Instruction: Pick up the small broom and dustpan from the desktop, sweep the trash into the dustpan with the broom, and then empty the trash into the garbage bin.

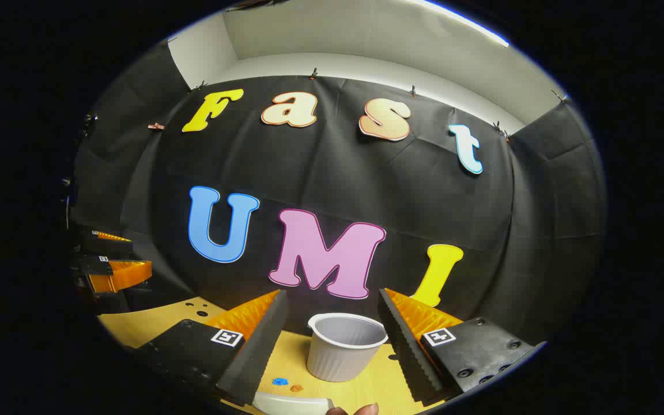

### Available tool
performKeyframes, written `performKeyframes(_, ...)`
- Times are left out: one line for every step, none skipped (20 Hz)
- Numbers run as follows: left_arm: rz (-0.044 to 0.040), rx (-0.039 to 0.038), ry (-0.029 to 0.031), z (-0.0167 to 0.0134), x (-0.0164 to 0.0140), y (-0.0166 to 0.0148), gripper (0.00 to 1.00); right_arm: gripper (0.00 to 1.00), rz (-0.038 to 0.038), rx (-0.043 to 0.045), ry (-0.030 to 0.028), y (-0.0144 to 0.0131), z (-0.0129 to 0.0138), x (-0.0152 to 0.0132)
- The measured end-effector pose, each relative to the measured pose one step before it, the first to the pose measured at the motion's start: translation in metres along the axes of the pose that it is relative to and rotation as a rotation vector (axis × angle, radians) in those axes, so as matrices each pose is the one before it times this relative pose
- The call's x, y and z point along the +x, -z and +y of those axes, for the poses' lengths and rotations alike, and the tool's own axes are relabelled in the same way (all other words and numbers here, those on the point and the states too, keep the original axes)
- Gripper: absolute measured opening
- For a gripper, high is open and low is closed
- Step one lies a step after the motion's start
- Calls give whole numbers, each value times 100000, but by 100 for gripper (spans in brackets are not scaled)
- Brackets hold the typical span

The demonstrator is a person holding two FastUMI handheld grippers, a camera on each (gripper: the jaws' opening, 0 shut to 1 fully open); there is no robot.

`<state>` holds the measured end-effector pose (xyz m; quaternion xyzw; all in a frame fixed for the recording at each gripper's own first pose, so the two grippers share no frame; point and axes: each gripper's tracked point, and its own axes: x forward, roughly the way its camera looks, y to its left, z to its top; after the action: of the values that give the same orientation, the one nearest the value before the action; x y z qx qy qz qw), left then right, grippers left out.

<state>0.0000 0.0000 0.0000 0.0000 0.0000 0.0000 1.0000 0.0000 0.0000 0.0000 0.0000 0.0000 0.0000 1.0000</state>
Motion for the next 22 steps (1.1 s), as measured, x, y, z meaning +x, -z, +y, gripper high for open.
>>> performKeyframes(269, -260, 237, -51, 1, 37, 95, 97, -63, 32, -128, 23, -6, 50)
performKeyframes(256, -452, 189, -79, 2, -3, 95, 97, 212, 32, -351, 6, 77, 37)
performKeyframes(297, -337, 145, -72, -92, 71, 95, 97, 405, 117, -239, 167, 44, 3)
performKeyframes(333, 18, -29, -181, -109, 142, 95, 97, 497, 191, -294, 161, 81, 33)
performKeyframes(131, 104, -183, -83, -59, -41, 95, 97, 487, 407, -461, 221, 68, -4)
performKeyframes(264, 43, -43, -174, -96, 128, 95, 97, 534, 230, -310, 231, 92, -13)
performKeyframes(322, -143, -15, -87, -13, 23, 95, 97, 582, 166, -333, 178, 12, 22)
performKeyframes(289, -323, -86, -73, -53, 171, 95, 97, 127, 236, -193, 134, -19, 31)
performKeyframes(321, -408, -265, -90, 47, 49, 95, 97, 229, 306, -382, 96, 14, 55)
performKeyframes(411, -571, -464, -115, -11, 166, 95, 97, 446, 372, -569, 191, 89, 181)
performKeyframes(317, -691, -593, -112, 44, 170, 95, 97, 617, 257, -708, 268, 61, 166)
performKeyframes(373, -666, -482, -199, 65, 156, 95, 97, 269, 477, -1347, 65, 105, 162)
performKeyframes(380, -467, -703, -114, 156, 45, 95, 97, 200, -123, -992, 60, 29, 128)
performKeyframes(497, -159, -992, 3, 118, 163, 95, 97, 44, -62, -692, 29, -270, 87)
performKeyframes(492, 126, -834, -23, 120, 5, 95, 97, 892, 586, -1798, 317, 79, 87)
performKeyframes(51, 200, -773, -23, 139, 106, 95, 97, 2784, 1221, -3182, 750, 421, -25)
performKeyframes(325, 322, -711, 48, 120, -42, 95, 96, 4354, 1744, -3954, 1217, 473, -83)
performKeyframes(336, 346, -721, -38, 146, 212, 95, 97, 6254, 1885, -4047, 1556, 481, -307)
performKeyframes(84, 128, -497, 12, 35, 14, 95, 96, 6270, 969, -2395, 1613, 162, -293)
performKeyframes(255, 60, -281, -135, 78, 230, 95, 98, 7829, 786, -2142, 2230, 88, -282)
performKeyframes(453, -13, -293, -63, 105, 118, 95, 97, 7083, 55, -1332, 1911, 59, -296)
performKeyframes(632, -2, -190, -83, 31, 408, 95, 98, 7678, -115, -1126, 2301, 39, -97)
